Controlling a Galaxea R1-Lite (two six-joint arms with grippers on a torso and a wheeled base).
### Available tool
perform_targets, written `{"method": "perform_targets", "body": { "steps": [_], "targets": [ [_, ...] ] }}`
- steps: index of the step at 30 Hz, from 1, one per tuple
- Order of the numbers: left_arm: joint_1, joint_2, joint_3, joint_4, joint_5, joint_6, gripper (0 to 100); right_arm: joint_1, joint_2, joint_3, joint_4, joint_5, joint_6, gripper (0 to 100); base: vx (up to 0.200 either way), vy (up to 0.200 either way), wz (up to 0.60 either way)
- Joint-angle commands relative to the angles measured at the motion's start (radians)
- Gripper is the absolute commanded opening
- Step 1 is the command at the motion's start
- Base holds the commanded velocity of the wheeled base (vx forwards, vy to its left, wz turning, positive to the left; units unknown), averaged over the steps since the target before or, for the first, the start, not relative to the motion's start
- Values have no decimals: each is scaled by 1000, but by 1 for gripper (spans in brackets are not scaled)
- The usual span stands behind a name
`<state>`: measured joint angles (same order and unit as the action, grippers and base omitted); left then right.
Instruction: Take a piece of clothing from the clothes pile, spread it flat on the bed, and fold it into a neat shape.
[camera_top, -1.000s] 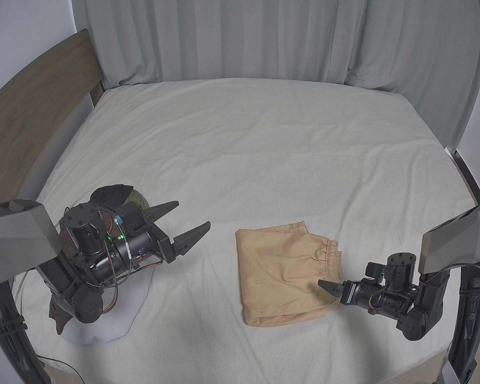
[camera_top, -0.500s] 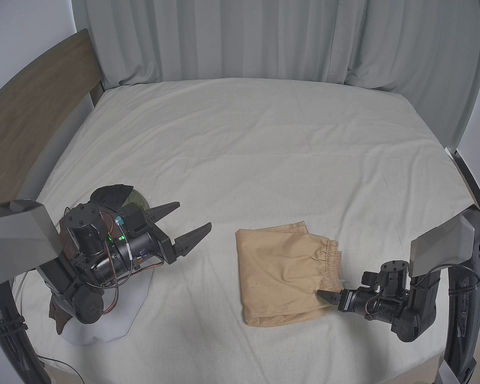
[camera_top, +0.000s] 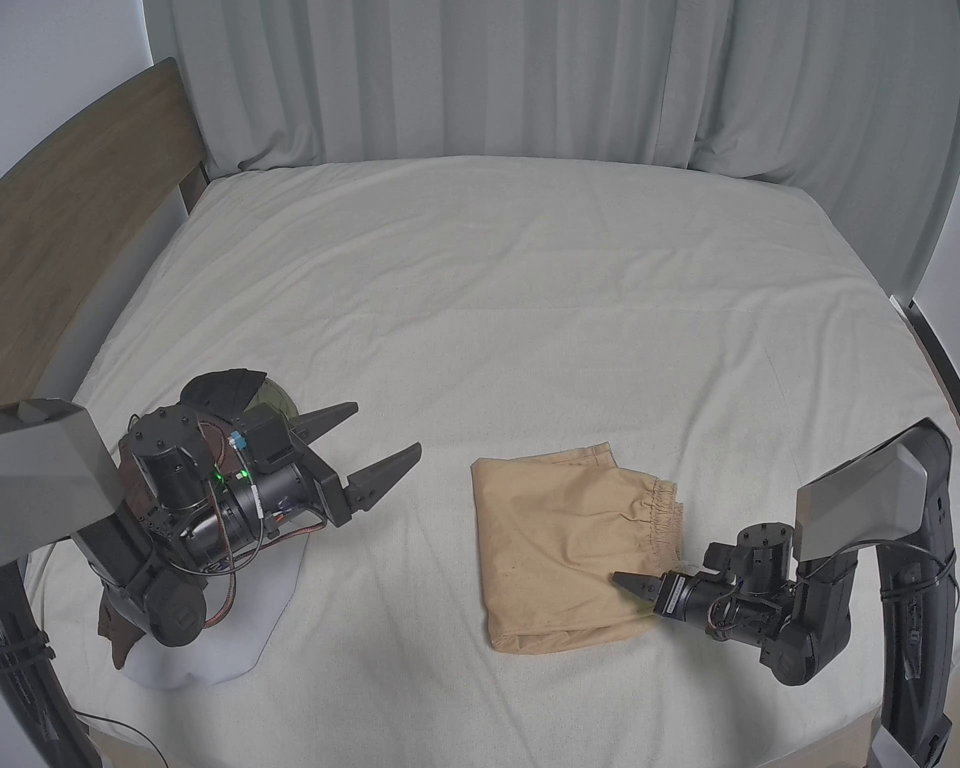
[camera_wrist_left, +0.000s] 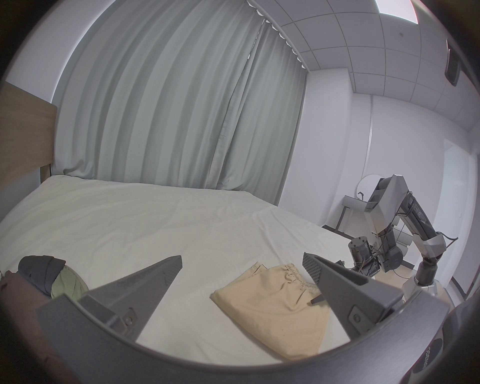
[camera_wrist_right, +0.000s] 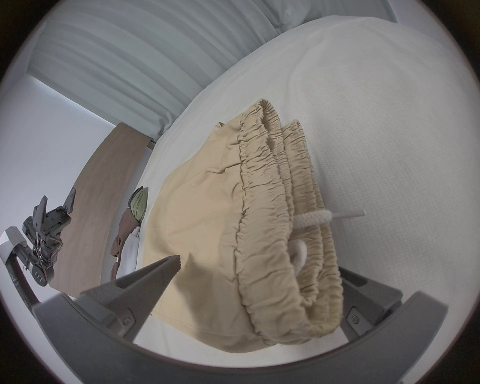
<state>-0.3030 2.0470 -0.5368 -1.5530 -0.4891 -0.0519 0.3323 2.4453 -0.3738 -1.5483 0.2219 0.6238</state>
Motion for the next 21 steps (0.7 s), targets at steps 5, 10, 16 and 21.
{"method": "perform_targets", "body": {
  "steps": [5,10,16,21],
  "targets": [
    [1,1,1,-1,0,1,100,5,3,1,1,1,1,100,0,0,0],
    [1,2,1,-1,0,1,100,5,3,6,1,1,1,100,0,0,0],
    [1,2,1,-1,0,1,100,5,1,26,1,4,-1,100,0,0,0],
    [-1,2,3,-1,0,1,100,5,-2,42,1,7,-3,100,0,0,0]
  ]
}}
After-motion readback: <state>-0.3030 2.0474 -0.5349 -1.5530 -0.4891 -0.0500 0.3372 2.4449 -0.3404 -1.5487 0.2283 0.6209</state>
